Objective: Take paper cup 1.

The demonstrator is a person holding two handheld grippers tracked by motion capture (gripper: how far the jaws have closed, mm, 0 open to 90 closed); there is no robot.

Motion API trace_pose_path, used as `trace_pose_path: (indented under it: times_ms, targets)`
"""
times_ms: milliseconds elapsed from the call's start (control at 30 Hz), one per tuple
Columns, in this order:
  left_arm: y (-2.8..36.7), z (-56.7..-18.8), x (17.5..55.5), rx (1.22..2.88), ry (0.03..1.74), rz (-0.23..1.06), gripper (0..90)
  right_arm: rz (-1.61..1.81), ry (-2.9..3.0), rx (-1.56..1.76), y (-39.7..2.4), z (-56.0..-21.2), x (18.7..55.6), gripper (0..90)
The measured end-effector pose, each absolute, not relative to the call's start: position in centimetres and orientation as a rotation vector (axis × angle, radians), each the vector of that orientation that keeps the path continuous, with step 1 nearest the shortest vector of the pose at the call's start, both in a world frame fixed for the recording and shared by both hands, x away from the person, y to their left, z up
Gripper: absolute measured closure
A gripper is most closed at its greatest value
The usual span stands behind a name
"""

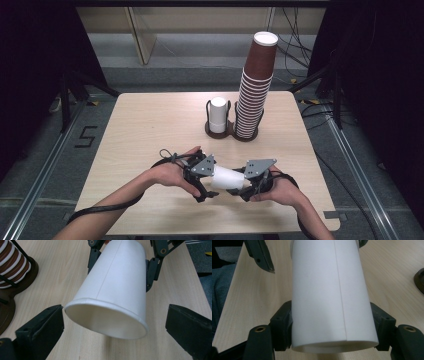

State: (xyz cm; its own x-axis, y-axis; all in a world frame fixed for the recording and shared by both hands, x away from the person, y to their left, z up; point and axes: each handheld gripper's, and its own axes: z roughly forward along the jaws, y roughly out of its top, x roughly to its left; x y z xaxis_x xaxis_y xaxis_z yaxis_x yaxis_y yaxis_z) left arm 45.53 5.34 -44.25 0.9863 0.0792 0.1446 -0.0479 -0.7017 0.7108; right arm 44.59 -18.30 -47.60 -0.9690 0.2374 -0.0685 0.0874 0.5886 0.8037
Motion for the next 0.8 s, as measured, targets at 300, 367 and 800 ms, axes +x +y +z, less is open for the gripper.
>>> trace_pose_path:
  times_ms: [300, 367, 800]
  targets:
    - [5.00, -44.30, 45.71, 2.329, 0.021, 0.197, 4.2, 1.342, 2.645, 0.263, -17.95, -47.27, 44.52, 33.9]
    - [5.06, -44.26, 45.78, 2.321, 0.026, 0.208, 7.0, 1.336, 2.631, 0.230, -17.93, -47.20, 44.65, 33.9]
    - [5.65, -44.00, 45.86, 2.310, 0.004, 0.239, 20.7, 1.342, 2.636, 0.216, -17.79, -47.01, 44.69, 34.2]
